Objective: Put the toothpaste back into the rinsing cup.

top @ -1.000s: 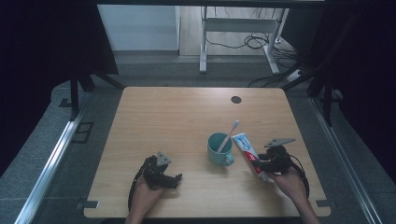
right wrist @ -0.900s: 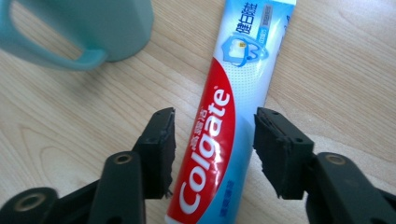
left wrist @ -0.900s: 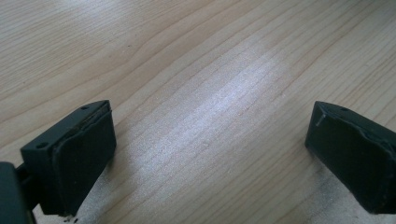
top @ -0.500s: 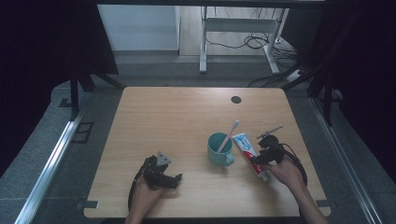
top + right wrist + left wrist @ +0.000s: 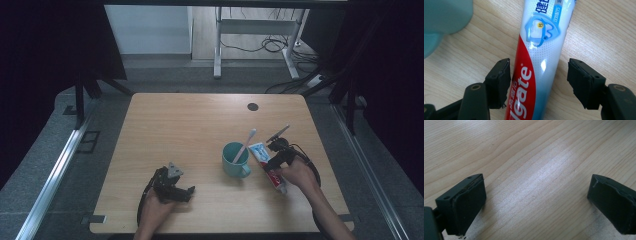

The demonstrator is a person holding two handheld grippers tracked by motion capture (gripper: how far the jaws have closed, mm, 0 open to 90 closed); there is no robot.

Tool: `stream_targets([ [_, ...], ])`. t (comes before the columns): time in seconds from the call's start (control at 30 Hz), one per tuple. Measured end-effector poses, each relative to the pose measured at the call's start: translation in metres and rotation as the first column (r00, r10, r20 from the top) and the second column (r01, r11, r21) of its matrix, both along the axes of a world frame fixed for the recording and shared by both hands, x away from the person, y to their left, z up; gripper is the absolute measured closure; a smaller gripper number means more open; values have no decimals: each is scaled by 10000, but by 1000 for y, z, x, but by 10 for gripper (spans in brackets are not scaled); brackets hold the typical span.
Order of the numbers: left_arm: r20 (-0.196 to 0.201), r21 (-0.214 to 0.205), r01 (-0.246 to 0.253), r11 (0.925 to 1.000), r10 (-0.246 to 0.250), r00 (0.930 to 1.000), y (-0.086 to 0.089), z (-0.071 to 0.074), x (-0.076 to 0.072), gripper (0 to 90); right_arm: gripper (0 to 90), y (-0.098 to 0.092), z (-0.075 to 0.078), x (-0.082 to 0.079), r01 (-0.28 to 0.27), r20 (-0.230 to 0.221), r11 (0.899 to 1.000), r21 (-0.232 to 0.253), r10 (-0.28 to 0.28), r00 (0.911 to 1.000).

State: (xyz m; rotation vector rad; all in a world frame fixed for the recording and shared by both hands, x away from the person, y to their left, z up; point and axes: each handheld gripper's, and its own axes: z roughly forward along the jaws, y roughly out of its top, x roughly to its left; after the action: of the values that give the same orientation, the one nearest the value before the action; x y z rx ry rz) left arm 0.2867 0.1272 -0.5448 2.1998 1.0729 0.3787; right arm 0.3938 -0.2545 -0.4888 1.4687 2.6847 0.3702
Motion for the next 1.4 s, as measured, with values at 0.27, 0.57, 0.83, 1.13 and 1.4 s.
stream_targets([
  [0.27,-10,-15,-12,10000,12,10000,0,0,0,20,395,16,-7,8,-300,-611,9947,-985,241,9978],
  [0.57,-17,-18,14,10000,-14,10000,0,0,0,20,440,21,-11,13,-297,-847,9908,-1321,186,9962],
  [0.83,-17,0,37,10000,-37,10000,0,0,0,21,545,20,-9,14,-190,-917,9922,-1229,77,9958],
  [1.13,-10,-21,26,10000,-26,10000,0,0,0,21,690,10,-3,11,-255,-727,9976,-636,209,9971],
  [1.4,-9,-23,26,10000,-26,10000,0,0,0,21,707,7,-1,6,-420,-369,9970,-645,397,9985],
])
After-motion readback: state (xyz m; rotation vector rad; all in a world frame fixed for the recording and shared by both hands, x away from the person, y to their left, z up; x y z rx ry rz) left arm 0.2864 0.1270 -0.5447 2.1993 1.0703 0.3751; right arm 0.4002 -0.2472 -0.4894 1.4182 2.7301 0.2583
